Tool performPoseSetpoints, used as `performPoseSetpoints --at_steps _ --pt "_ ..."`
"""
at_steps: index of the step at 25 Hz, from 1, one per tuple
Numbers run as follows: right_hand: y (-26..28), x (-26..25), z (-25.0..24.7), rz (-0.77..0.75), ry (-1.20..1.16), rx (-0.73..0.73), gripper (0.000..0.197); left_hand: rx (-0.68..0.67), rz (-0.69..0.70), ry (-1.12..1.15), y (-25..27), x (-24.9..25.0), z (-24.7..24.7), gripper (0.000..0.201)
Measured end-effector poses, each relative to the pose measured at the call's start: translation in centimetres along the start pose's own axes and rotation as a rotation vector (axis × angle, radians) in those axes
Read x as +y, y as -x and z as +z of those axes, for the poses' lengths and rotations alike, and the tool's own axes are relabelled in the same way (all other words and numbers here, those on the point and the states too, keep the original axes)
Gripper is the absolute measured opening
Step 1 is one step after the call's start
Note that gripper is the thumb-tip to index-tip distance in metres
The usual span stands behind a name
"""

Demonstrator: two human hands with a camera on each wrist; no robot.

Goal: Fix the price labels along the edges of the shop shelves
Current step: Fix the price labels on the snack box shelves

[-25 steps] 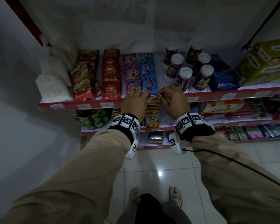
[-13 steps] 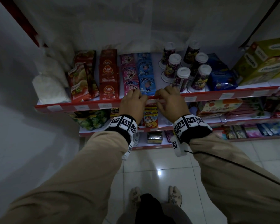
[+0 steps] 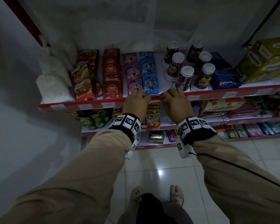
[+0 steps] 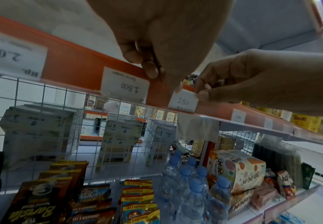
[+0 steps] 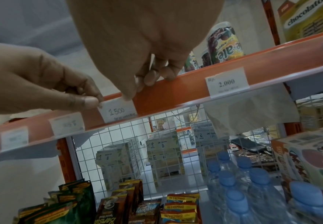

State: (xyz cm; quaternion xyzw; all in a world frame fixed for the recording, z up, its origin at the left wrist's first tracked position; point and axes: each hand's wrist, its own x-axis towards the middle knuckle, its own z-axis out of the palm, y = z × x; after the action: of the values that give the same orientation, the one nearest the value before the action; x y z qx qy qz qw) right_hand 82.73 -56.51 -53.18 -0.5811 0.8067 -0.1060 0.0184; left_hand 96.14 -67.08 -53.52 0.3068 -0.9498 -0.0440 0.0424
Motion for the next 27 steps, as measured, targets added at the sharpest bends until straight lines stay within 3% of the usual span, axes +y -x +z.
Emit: performPoseSetpoints --at_steps 13,19,27 --pt "-0.1 0.1 0.2 0.003 0.046 -0.047 0.024 0.014 0.019 0.04 0.4 0.2 -0.3 0.023" --pt "0.1 0.0 -0.3 -0.031 -0.009 0.027 0.025 0.022 -0.003 0.086 1.1 0.3 -1.1 0.033" --pt "-0.2 -1.9 -0.2 -0.105 -0.014 0.043 0.034 0.036 -0.115 -0.117 3.4 -0.4 -1.3 0.052"
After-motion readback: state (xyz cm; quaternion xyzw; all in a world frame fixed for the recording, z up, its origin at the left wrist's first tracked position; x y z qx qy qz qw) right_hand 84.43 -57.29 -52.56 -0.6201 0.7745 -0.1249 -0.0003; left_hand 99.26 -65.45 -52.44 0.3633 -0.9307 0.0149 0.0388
